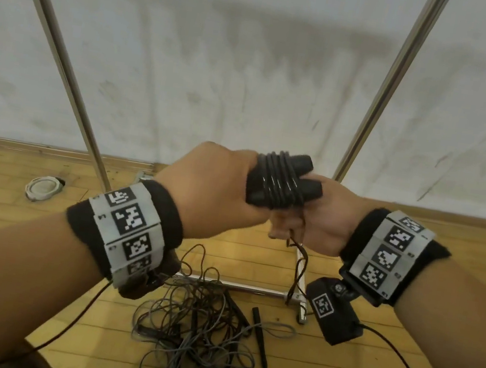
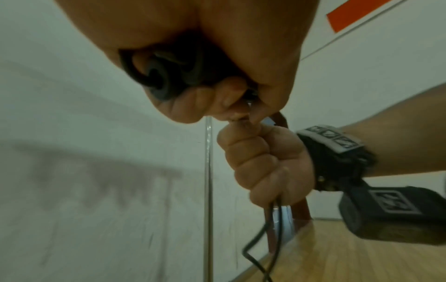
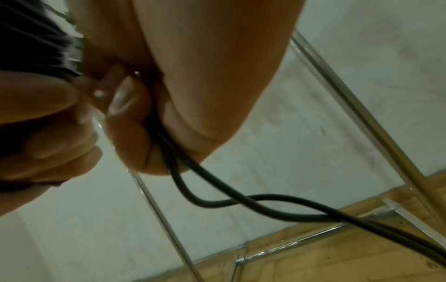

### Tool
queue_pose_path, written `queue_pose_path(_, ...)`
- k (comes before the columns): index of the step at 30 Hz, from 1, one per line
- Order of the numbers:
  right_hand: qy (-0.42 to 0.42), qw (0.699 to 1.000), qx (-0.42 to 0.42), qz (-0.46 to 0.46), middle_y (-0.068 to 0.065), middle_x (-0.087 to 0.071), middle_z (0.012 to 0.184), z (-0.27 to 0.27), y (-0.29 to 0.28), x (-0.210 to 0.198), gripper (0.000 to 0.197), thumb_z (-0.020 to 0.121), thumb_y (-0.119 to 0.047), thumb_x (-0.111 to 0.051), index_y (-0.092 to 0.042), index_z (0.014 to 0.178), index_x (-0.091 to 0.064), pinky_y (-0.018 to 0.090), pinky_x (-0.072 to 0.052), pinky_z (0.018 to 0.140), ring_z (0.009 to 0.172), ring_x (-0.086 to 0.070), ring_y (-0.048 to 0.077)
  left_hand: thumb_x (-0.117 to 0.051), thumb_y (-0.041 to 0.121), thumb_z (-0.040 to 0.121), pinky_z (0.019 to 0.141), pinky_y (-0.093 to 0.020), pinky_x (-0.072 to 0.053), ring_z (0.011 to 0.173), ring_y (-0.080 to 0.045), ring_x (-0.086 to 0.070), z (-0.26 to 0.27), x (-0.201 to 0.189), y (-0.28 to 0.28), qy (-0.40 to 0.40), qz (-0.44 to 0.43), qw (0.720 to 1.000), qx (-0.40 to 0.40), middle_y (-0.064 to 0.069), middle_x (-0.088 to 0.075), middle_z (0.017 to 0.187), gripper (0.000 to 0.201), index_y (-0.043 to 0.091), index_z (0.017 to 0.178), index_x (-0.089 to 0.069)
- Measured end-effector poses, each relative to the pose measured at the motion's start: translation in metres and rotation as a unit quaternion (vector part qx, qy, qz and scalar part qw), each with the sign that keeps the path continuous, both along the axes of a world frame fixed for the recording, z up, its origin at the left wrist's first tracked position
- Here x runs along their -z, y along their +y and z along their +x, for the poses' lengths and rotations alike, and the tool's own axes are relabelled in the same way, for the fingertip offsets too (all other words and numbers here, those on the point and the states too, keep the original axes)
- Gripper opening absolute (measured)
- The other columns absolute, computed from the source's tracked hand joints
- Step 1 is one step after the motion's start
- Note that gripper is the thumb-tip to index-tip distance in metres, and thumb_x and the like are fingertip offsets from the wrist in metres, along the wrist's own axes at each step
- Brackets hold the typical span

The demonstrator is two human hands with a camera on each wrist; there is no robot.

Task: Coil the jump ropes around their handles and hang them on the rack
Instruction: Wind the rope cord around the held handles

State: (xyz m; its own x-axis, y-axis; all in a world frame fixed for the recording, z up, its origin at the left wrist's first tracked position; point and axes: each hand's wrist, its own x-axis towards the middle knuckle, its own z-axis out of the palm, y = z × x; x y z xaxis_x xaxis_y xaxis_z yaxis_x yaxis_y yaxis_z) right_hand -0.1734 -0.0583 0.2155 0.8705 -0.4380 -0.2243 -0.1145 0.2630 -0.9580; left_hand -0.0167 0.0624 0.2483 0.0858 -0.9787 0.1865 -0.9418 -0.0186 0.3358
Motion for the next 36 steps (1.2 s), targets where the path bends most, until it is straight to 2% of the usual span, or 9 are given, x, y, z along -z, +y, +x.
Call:
queue_pose_path(3, 0.051, 0.998, 0.020, -0.018, 0.001, -0.026, 0.060, 0.011, 0.007, 0.007, 0.037, 0.109, -0.024, -0.043, -0.015, 0.074, -0.054, 0.031, -0.022, 0.052, 0.054, -0.020, 0.017, -0.052, 0.057, 0.073, 0.041, -0.016, -0.031, 0.049, -0.003, -0.053, 0.011, 0.002, -0.011, -0.009, 0.012, 0.998, -0.053, 0.009, -0.051, 0.054, 0.026, 0.033, 0.070, -0.043)
queue_pose_path(7, 0.169, 0.969, 0.012, -0.178, 0.001, -0.041, 0.062, 0.020, 0.018, 0.011, 0.031, 0.108, -0.030, -0.045, -0.006, 0.102, -0.062, 0.031, -0.028, 0.050, 0.052, -0.035, 0.015, -0.072, 0.040, 0.084, 0.046, -0.022, -0.031, 0.055, -0.008, -0.051, 0.024, 0.020, -0.031, -0.013, 0.093, 0.988, -0.121, 0.005, -0.058, 0.063, 0.026, 0.024, 0.073, -0.054)
queue_pose_path(10, 0.284, 0.840, -0.071, -0.456, 0.009, -0.062, 0.081, 0.027, 0.029, 0.011, 0.032, 0.108, -0.031, -0.041, -0.008, 0.104, -0.062, 0.040, -0.050, 0.065, 0.069, -0.056, 0.022, -0.065, 0.032, 0.091, 0.047, -0.025, -0.033, 0.056, -0.013, -0.052, 0.023, 0.033, -0.045, -0.052, 0.159, 0.977, -0.129, 0.001, -0.058, 0.067, 0.023, 0.018, 0.075, -0.056)
queue_pose_path(13, 0.364, 0.705, -0.105, -0.600, 0.001, -0.057, 0.075, 0.027, 0.035, 0.007, 0.038, 0.109, -0.039, -0.037, -0.019, 0.081, -0.054, 0.032, -0.048, 0.060, 0.067, -0.056, 0.016, -0.061, 0.031, 0.096, 0.048, -0.025, -0.034, 0.058, -0.013, -0.050, 0.016, 0.041, -0.053, -0.103, 0.223, 0.963, -0.113, 0.000, -0.058, 0.072, 0.022, 0.017, 0.080, -0.057)
queue_pose_path(17, 0.416, 0.608, -0.085, -0.671, -0.001, -0.050, 0.075, 0.029, 0.034, 0.003, 0.017, 0.103, -0.015, -0.047, -0.016, 0.093, -0.061, 0.038, -0.057, 0.074, 0.076, -0.062, 0.022, -0.059, 0.026, 0.098, 0.045, -0.022, -0.035, 0.050, -0.014, -0.045, 0.016, 0.037, -0.054, -0.029, 0.278, 0.952, -0.121, 0.000, -0.054, 0.066, 0.017, 0.013, 0.088, -0.062)
queue_pose_path(19, 0.405, 0.604, -0.054, -0.685, 0.002, -0.040, 0.075, 0.033, 0.040, -0.002, 0.014, 0.098, -0.006, -0.050, -0.013, 0.102, -0.061, 0.042, -0.058, 0.073, 0.073, -0.061, 0.026, -0.059, 0.022, 0.098, 0.044, -0.022, -0.038, 0.046, -0.016, -0.044, 0.019, 0.034, -0.052, 0.048, 0.295, 0.944, -0.138, -0.003, -0.056, 0.065, 0.018, 0.010, 0.085, -0.062)
queue_pose_path(23, 0.336, 0.599, 0.036, -0.726, 0.006, -0.032, 0.089, 0.032, 0.044, -0.005, 0.030, 0.089, -0.006, -0.057, -0.014, 0.113, -0.041, 0.030, -0.039, 0.039, 0.045, -0.046, 0.022, -0.061, 0.020, 0.098, 0.046, -0.025, -0.039, 0.047, -0.017, -0.042, 0.021, 0.031, -0.046, 0.110, 0.332, 0.927, -0.137, -0.005, -0.054, 0.065, 0.018, 0.008, 0.085, -0.059)
queue_pose_path(29, 0.381, 0.600, -0.156, -0.686, -0.002, -0.063, 0.097, 0.036, 0.035, 0.010, 0.025, 0.101, -0.023, -0.056, -0.022, 0.126, -0.054, 0.037, -0.056, 0.072, 0.083, -0.066, 0.022, -0.068, 0.027, 0.093, 0.042, -0.020, -0.043, 0.040, -0.012, -0.048, 0.022, 0.044, -0.034, 0.023, 0.388, 0.917, -0.091, 0.001, -0.059, 0.061, 0.015, 0.015, 0.084, -0.069)
queue_pose_path(36, 0.366, 0.589, -0.133, -0.708, -0.005, -0.056, 0.077, 0.039, 0.023, 0.005, 0.016, 0.101, -0.020, -0.052, -0.026, 0.115, -0.058, 0.033, -0.053, 0.062, 0.067, -0.057, 0.014, -0.069, 0.033, 0.096, 0.052, -0.024, -0.051, 0.047, -0.010, -0.062, 0.040, 0.053, -0.025, 0.141, 0.323, 0.934, -0.064, -0.001, -0.070, 0.070, 0.010, 0.027, 0.093, -0.062)
